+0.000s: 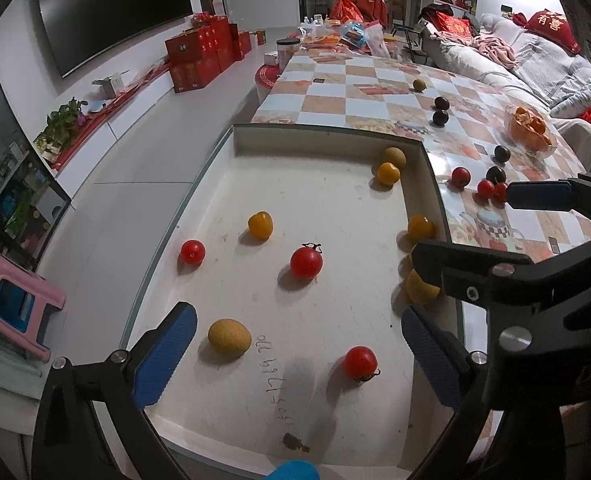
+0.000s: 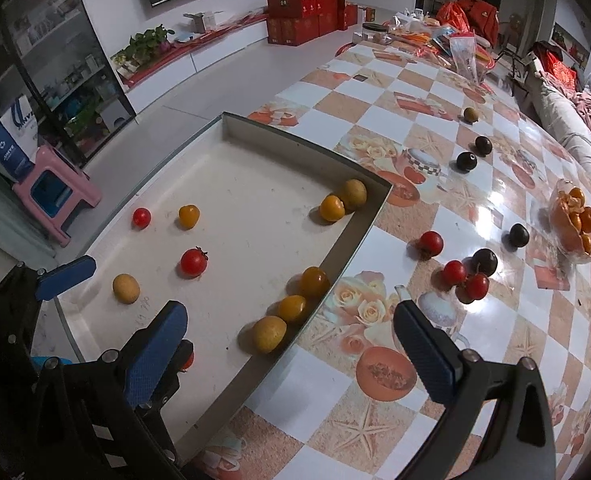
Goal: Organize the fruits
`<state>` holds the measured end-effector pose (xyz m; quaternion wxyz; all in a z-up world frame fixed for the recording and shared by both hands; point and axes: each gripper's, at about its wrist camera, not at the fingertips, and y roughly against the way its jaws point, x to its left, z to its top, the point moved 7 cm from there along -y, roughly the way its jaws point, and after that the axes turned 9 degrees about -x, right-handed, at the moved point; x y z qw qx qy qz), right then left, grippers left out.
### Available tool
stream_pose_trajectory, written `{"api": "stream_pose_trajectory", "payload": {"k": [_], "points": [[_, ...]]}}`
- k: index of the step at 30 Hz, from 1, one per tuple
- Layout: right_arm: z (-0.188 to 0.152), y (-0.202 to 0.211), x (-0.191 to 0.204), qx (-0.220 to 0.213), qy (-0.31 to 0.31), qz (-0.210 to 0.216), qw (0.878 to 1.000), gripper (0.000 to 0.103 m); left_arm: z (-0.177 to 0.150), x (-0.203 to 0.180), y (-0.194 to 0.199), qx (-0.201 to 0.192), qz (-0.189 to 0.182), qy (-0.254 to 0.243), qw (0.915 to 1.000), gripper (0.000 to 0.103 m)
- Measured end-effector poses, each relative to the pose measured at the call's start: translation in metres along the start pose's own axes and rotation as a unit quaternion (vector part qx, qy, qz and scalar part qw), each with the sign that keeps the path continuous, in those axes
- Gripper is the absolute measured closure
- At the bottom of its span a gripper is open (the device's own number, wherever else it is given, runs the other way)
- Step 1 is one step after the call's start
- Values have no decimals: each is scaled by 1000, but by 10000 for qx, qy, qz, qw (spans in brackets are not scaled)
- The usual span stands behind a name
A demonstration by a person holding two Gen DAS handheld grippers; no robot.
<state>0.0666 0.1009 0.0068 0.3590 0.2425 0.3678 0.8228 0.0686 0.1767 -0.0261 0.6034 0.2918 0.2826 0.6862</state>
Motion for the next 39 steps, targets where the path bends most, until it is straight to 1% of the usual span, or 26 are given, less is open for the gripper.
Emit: {"api": "stream_pose_trajectory", "payload": {"k": [6,16,24,39], "points": [[-2,0,0,18,7,-21,10000,0,-1,0,1,23,24,1,10000,0],[-7,0,1,38,0,-11,10000,0,-2,-5,6,-15,41,-135,9999,0],[-12,0,4,89,40,-11,10000,0,-4,-5,5,36,88,-132,9999,0],[-12,0,2,90,11,-61,9999,0,-8,-7,7,72,125,-219,9997,0]]}}
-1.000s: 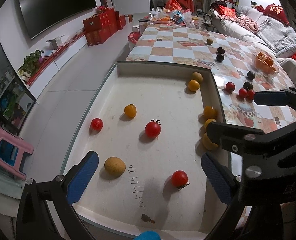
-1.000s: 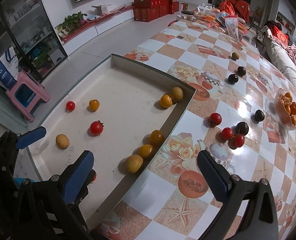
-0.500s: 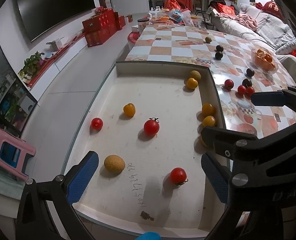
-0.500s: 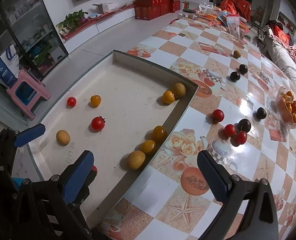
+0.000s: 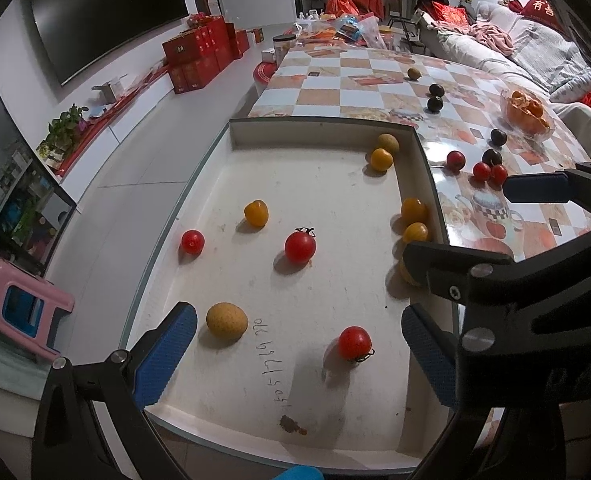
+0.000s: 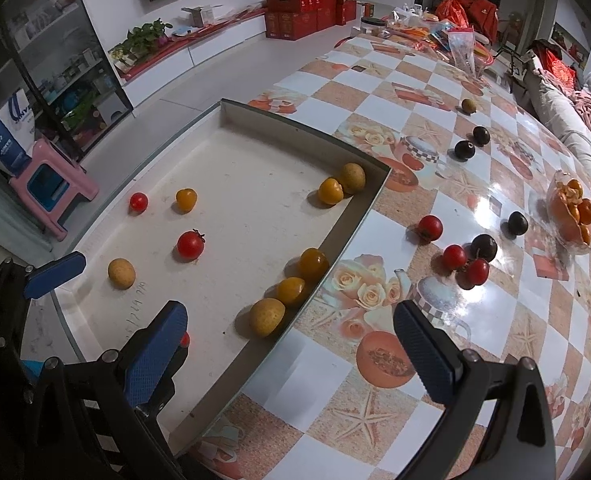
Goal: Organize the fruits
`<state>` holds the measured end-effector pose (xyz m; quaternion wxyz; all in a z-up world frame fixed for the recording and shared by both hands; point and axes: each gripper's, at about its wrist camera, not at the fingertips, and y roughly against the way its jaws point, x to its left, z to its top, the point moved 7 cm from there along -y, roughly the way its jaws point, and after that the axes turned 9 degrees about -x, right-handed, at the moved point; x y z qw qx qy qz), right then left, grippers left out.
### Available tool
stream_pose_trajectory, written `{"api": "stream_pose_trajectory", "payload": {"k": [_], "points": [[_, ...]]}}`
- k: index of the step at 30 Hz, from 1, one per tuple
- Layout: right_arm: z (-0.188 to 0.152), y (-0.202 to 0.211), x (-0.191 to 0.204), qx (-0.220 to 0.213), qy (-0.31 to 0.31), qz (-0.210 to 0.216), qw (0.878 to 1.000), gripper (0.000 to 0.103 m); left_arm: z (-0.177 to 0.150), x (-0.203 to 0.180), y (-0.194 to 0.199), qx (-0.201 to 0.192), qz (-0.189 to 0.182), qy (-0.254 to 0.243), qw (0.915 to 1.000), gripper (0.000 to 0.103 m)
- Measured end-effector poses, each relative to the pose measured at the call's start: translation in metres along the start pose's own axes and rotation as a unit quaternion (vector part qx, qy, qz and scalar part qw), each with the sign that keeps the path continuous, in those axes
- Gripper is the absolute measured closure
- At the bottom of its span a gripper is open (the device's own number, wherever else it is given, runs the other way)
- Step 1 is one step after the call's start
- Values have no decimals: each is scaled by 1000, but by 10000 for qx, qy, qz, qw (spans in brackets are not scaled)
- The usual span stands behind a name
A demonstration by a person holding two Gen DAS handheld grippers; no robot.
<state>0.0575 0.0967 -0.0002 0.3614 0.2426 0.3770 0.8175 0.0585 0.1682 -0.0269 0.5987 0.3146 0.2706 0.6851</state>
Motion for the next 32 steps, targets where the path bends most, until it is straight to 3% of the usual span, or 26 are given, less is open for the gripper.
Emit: {"api": "stream_pose_trajectory", "payload": {"k": [32], "points": [[-7,2,-1,12,164,-224,9996,0,-10,-1,4,18,180,-149,9997,0]]}}
